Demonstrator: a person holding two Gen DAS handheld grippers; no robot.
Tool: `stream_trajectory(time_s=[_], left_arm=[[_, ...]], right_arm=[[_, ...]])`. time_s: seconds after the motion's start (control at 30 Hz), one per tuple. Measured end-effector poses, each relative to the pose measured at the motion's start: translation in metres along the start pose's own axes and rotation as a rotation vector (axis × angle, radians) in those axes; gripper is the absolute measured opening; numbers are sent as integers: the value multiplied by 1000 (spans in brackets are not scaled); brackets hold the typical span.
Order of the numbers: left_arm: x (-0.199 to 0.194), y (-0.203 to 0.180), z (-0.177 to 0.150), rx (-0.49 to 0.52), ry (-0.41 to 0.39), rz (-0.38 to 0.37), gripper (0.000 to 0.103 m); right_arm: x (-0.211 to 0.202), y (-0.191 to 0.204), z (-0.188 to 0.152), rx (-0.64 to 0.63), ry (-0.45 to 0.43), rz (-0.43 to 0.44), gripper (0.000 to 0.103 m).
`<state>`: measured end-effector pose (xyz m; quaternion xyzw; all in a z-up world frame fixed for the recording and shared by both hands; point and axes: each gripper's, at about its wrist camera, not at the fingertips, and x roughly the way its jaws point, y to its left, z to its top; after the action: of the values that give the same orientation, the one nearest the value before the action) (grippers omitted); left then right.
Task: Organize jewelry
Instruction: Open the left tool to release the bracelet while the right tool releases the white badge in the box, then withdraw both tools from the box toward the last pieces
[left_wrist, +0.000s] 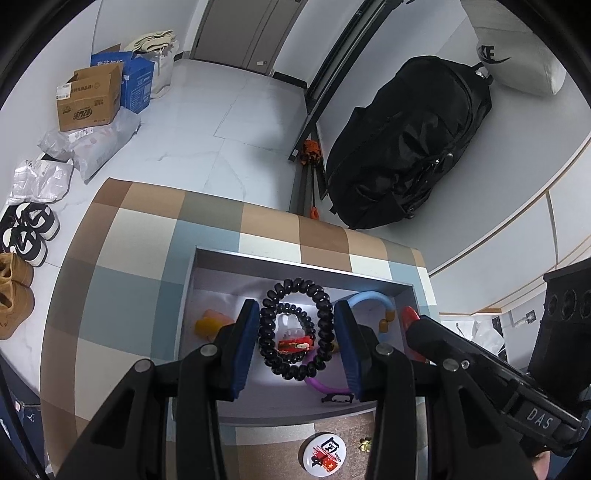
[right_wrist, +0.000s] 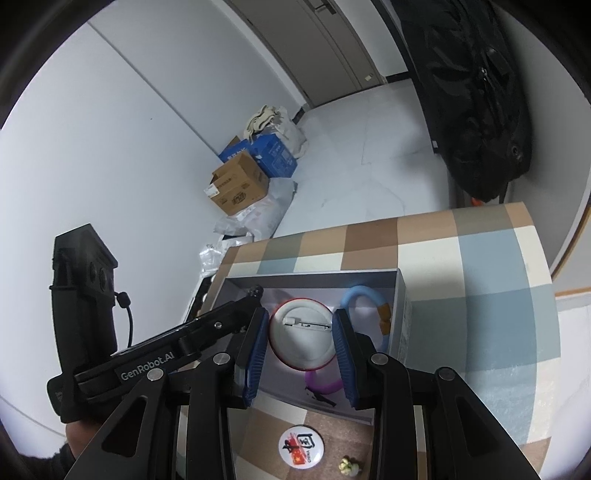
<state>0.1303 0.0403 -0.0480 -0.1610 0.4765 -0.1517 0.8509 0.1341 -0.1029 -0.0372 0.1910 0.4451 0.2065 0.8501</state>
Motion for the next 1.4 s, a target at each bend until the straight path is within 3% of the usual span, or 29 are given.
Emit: stream_trajectory(time_s=[0.13, 0.27, 0.3, 0.37, 0.5, 0.63, 0.9, 1.07, 1.3, 1.4], left_arm=[[3, 1, 1, -17, 23, -17, 36], [5, 0, 2, -35, 34, -52, 45], [5, -1, 2, -37, 37, -59, 52], [5, -4, 2, -27, 43, -39, 60], [2, -7, 3, -15, 39, -47, 60], [-5, -14, 1, 36, 22, -13, 60], [-23, -19, -7, 82, -54, 80, 60], [-26, -22, -15, 114, -85, 151, 60], [-32, -26, -27, 144, -99, 176, 60], [-37, -29, -34, 161, -114, 167, 63]], right_arm=[[-3, -1, 1, 13, -14, 12, 35], [-9, -2, 3, 26, -52, 19, 38], [-10, -3, 3, 28, -56, 17, 40], [-14, -3, 3, 26, -72, 6, 55], [-20, -8, 3, 42, -101, -9, 58], [-24, -12, 2, 52, -114, -40, 72], [-30, -8, -8, 3, -100, -72, 73], [-44, -5, -15, -29, -136, -106, 84], [-59, -4, -23, -49, -157, -133, 91], [-65, -4, -33, -60, -163, -154, 101]])
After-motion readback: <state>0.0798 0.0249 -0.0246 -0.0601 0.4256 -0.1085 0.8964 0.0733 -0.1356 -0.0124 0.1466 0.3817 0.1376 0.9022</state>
